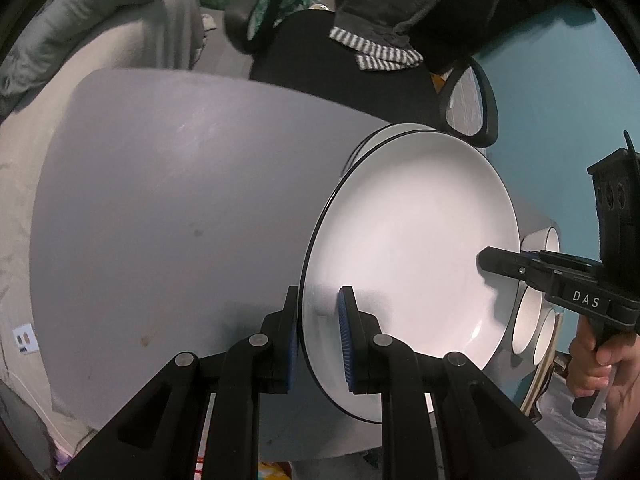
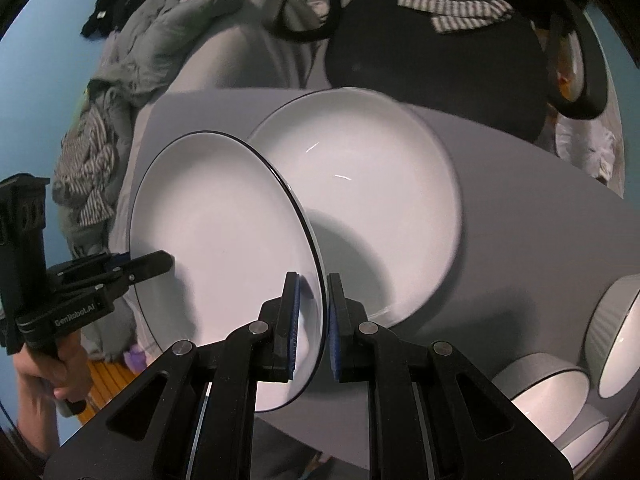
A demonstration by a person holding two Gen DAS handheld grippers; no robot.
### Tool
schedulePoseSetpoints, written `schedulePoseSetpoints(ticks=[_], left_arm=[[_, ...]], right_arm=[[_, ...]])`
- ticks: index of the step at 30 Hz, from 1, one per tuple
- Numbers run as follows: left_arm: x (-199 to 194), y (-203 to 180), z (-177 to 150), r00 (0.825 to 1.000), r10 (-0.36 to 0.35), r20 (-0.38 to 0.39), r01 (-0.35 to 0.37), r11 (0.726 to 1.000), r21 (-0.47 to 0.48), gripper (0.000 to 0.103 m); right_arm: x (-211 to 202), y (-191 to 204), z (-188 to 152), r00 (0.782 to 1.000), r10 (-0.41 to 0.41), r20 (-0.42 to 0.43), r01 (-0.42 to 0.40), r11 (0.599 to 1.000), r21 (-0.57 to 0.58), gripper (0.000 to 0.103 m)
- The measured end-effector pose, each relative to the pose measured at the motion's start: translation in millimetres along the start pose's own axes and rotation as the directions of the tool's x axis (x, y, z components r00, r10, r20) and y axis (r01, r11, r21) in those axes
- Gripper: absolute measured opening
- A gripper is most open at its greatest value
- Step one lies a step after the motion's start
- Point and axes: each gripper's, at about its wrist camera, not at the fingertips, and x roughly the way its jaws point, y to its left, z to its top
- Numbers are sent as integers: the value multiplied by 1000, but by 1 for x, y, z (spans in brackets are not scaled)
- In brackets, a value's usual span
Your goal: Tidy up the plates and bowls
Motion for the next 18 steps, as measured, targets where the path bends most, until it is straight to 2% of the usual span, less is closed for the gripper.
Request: schedulePoseSetpoints(ticks=[10, 18], left_arm=[[22, -19, 25, 998, 41, -37, -40, 999, 18, 18], [36, -22, 35, 997, 63, -52, -64, 998, -10, 19]], right_arm=[[0, -46, 19, 1000, 16, -5, -15, 997, 82, 14], [5, -56, 29, 1000, 7, -13, -6, 995, 101, 14]])
